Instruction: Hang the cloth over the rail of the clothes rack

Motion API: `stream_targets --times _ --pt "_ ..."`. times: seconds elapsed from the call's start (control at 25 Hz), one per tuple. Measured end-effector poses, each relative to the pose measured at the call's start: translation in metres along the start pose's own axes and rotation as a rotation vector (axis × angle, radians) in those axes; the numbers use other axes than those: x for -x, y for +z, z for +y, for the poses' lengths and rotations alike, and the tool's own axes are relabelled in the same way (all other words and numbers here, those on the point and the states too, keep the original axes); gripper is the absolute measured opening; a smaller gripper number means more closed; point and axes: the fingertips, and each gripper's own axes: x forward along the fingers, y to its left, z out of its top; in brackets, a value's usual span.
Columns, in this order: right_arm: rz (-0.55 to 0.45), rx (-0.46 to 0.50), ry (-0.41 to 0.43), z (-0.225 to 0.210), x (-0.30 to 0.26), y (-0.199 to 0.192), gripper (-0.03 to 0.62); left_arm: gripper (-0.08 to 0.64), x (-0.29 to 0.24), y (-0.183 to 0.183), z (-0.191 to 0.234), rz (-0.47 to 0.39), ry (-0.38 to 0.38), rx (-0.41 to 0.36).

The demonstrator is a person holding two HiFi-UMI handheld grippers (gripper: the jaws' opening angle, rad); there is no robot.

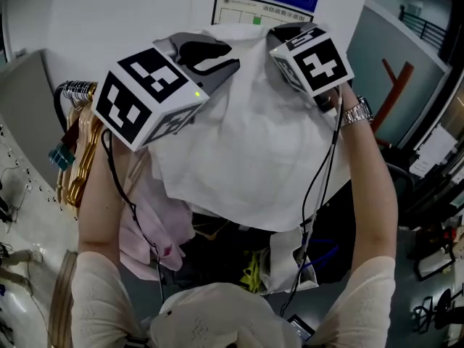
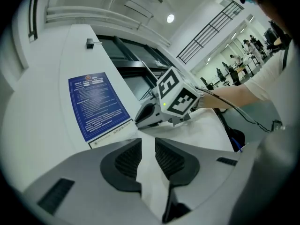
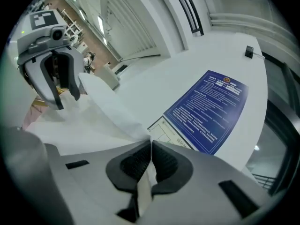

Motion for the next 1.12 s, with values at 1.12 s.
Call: stream_targets --times 1.12 --pt "-0.234 -0.445 -0.030 -0.044 0.047 -0.003 0.107 0.075 0.033 -0.068 0.003 0.157 0.158 0.003"
